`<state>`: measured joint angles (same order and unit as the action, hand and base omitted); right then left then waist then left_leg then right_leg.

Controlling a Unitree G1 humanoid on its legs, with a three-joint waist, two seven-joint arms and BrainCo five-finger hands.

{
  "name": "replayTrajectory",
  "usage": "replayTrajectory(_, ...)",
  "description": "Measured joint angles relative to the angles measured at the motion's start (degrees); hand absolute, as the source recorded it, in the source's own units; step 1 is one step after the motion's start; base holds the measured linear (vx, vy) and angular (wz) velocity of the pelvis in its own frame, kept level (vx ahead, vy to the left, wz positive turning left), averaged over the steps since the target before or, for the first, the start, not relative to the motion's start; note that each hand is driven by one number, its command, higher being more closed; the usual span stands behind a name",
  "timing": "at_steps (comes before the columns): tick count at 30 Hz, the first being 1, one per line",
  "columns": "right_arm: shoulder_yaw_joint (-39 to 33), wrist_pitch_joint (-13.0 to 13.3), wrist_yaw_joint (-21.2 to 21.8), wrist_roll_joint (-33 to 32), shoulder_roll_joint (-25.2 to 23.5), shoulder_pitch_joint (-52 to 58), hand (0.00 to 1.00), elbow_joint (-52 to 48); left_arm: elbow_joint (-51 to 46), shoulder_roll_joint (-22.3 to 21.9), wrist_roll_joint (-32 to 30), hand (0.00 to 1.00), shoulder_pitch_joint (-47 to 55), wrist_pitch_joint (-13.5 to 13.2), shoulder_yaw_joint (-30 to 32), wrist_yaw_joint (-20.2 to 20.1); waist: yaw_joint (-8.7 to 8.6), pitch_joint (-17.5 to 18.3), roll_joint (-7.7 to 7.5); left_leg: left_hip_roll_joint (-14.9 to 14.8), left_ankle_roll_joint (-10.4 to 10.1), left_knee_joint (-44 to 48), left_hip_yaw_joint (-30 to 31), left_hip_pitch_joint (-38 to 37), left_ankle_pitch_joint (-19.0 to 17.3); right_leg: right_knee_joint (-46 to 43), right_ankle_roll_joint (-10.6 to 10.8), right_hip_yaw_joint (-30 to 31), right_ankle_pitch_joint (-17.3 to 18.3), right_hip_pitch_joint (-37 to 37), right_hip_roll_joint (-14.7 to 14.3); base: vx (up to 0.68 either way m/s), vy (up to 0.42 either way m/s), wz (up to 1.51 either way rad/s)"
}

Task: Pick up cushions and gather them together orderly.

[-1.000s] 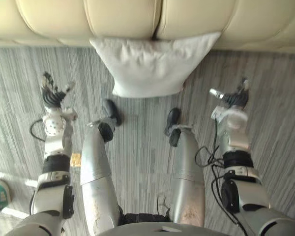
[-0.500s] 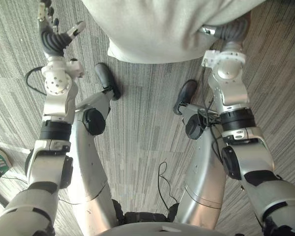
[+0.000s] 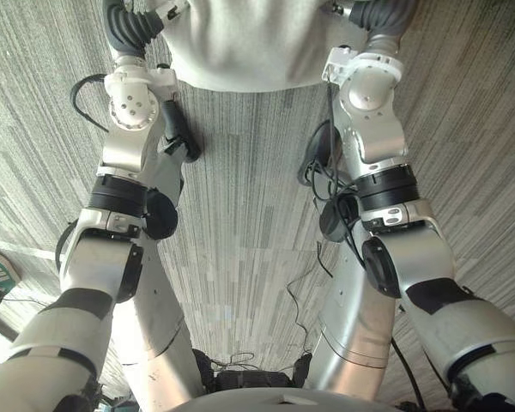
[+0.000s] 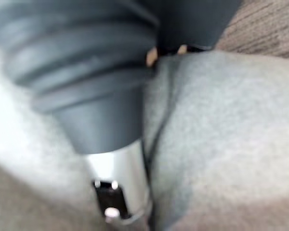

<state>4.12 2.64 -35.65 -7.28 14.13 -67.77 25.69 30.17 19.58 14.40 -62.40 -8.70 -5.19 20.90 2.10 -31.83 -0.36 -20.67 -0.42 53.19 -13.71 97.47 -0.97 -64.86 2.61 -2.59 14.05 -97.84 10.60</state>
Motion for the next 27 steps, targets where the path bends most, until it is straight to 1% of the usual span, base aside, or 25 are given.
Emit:
replayTrajectory(5, 0.0, -0.01, 0.0, -1.41, -0.21, -0.17, 1.0, -2.31, -0.19, 0.57, 0.12, 1.0, -0.65, -0.02, -0.05, 0.31, -0.01, 0.0, 0.0, 0.02, -0.28, -4.02, 0.05, -0.62, 2.58, 2.81, -0.93, -1.41, -1.54, 0.39, -0.32, -0.03, -0.044, -0.03)
replayTrajectory(9, -0.01, -0.01, 0.01, -2.08, -0.51, -0.17, 1.0, -2.53, -0.22, 1.81, 1.04, 1.0, -0.62, -0.03, -0.03, 0.51, 0.01, 0.0, 0.0, 0.14, -0.48, -5.78, 0.5, -1.1, 3.88, 3.96, -1.21, -2.04, -2.24, 1.08, -0.79, -0.03, -0.053, 0.0)
replayTrajectory(11, -0.14, -0.01, 0.03, -2.56, -1.34, 0.1, 1.0, -2.78, -0.33, 2.44, 1.37, 1.0, 0.17, -0.03, 0.04, 0.51, -0.25, 0.02, -0.03, 0.2, -0.45, -6.63, 0.38, -2.15, 4.28, 4.5, -1.18, -2.28, -2.68, 1.88, -0.94, -0.02, -0.064, 0.02)
replayTrajectory(14, -0.22, 0.01, 0.14, -2.58, -2.46, 3.87, 1.0, -8.39, -0.46, 2.34, 1.8, 1.0, 1.06, 0.01, 0.14, 0.79, -0.48, 0.04, -0.02, 0.19, -0.49, -6.94, 0.18, -3.82, 4.42, 4.54, -1.15, -2.28, -2.65, 3.21, -1.01, -0.01, -0.053, 0.01)
replayTrajectory(15, -0.26, 0.03, 0.2, -2.58, -3.18, 5.09, 1.0, -9.6, -1.96, 2.28, 1.81, 1.0, 1.83, 0.62, 0.25, 1.29, -0.91, 0.11, -0.03, 0.18, -0.52, -7.59, 0.22, -4.91, 4.67, 5.08, -1.27, -2.58, -2.76, 4.47, -1.02, -0.01, -0.038, -0.03)
replayTrajectory(18, -0.82, 0.03, 0.42, -2.6, -4.39, 8.16, 1.0, -11.6, -7.48, 1.67, 1.79, 1.0, 5.57, 0.8, 0.66, 1.95, -1.37, 0.18, -0.05, 0.11, -0.59, -8.92, 0.24, -8.48, 5.01, 6.43, -1.36, -2.98, -2.88, 8.19, -1.19, -0.02, -0.05, -0.05)
replayTrajectory(20, -0.89, 0.12, 0.75, -2.57, -5.82, 13.69, 1.0, -16.24, -14.39, 0.05, 1.73, 1.0, 10.93, 0.79, 1.44, 2.45, -1.43, 0.35, -0.05, -0.03, -1.05, -11.08, 0.21, -14.27, 5.2, 8.97, -1.47, -3.37, -3.16, 14.12, -1.94, -0.01, -0.05, -0.14)
replayTrajectory(22, -0.92, 1.39, 1.8, -2.5, -6.79, 17.25, 1.0, -18.99, -18.54, -1.13, 1.65, 1.0, 13.94, 0.59, 2.15, 2.46, -1.62, 0.8, -0.09, -0.04, -1.29, -12.46, 0.17, -17.8, 5.35, 10.52, -1.64, -3.97, -3.39, 17.89, -2.07, 0.0, -0.033, -0.09)
replayTrajectory(23, -0.92, 1.84, 2.56, -2.49, -7.25, 19.77, 1.0, -21.71, -21.65, -1.81, 1.61, 1.0, 15.78, 0.41, 2.93, 2.45, -1.81, 0.8, -0.09, -0.15, -1.64, -13.28, 0.24, -20.64, 5.18, 11.71, -1.7, -4.48, -3.43, 21.01, -2.24, -0.01, -0.046, -0.06)
replayTrajectory(24, -0.88, 3.06, 3.15, -2.41, -7.82, 22.32, 1.0, -23.43, -23.85, -3.19, 1.53, 1.0, 17.86, -0.44, 3.0, 2.46, -1.98, 1.41, -0.1, -0.14, -1.98, -14.32, 0.22, -23.33, 4.82, 13.05, -1.62, -4.52, -3.48, 23.88, -2.66, -0.01, -0.053, -0.08)
replayTrajectory(25, -0.83, 4.26, 3.74, -2.25, -8.39, 24.88, 1.0, -24.57, -25.26, -4.21, 1.28, 1.0, 20.15, -1.32, 2.98, 2.42, -2.01, 4.21, -0.2, -0.12, -2.06, -14.86, 0.15, -23.39, 4.63, 13.8, -1.47, -4.5, -3.53, 23.95, -2.88, 0.01, -0.044, -0.08)
replayTrajectory(26, -0.93, 5.67, 4.81, -1.76, -9.01, 28.27, 1.0, -27.42, -29.06, -5.7, 1.03, 1.0, 23.39, -1.76, 3.05, 2.41, -2.11, 6.28, -0.17, -0.12, -2.29, -15.25, -0.28, -25.6, 4.33, 14.82, -1.05, -4.62, -3.36, 26.22, -2.93, 0.03, -0.038, -0.1)
replayTrajectory(27, -0.98, 6.2, 5.5, -1.73, -9.28, 30.42, 1.0, -29.27, -31.38, -7.03, 0.91, 1.0, 25.41, -1.91, 3.04, 2.36, -2.12, 6.29, -0.18, -0.19, -2.53, -15.23, -0.41, -28.74, 4.25, 15.43, -1.27, -4.62, -3.56, 29.6, -3.03, 0.04, -0.029, -0.08)
